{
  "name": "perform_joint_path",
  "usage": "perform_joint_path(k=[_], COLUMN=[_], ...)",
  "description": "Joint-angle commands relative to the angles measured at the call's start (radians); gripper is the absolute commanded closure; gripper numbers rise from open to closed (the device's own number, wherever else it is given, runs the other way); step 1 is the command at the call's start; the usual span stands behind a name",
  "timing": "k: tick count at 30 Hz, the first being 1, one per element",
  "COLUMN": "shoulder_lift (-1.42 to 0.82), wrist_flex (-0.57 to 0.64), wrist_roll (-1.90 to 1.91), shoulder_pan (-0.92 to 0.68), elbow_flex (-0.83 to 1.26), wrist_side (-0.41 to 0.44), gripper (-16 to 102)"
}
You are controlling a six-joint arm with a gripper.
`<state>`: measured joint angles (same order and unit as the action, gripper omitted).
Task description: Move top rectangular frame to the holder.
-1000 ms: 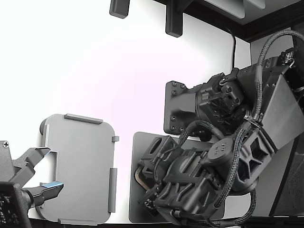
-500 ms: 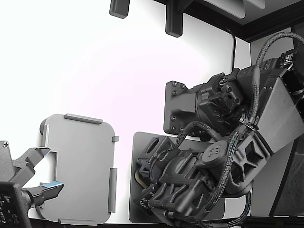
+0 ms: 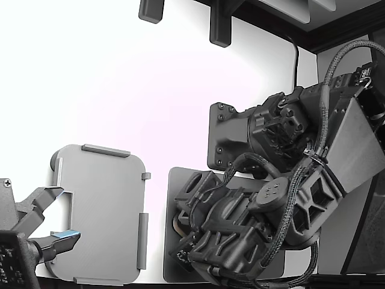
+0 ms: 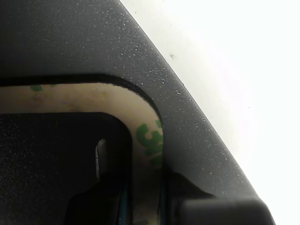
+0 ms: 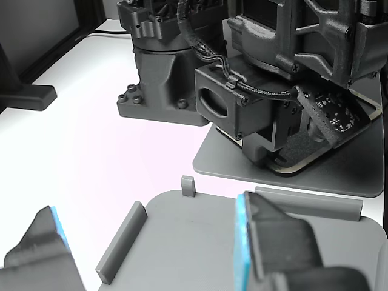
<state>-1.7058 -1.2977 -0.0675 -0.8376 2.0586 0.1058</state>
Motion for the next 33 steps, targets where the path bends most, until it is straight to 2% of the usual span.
perform_joint_path(k=[1, 4, 12, 20, 24, 30, 33], shoulder_lift=[-0.028, -0.028, -0.02, 0.008, 0.083, 0.112, 0.152], wrist_flex=[0.0, 0.0, -0.06, -0.23, -0.357, -0.357, -0.357], wrist_roll=[0.0, 0.009, 0.017, 0.15, 0.23, 0.282, 0.27], shoulder_pan=[0.017, 0.017, 0.015, 0.015, 0.02, 0.049, 0.078], elbow_flex=[-0.017, -0.021, -0.106, -0.364, -0.568, -0.703, -0.77], wrist_side=[0.006, 0.018, 0.017, 0.032, 0.04, 0.058, 0.041], gripper=[72, 97, 97, 97, 97, 97, 97])
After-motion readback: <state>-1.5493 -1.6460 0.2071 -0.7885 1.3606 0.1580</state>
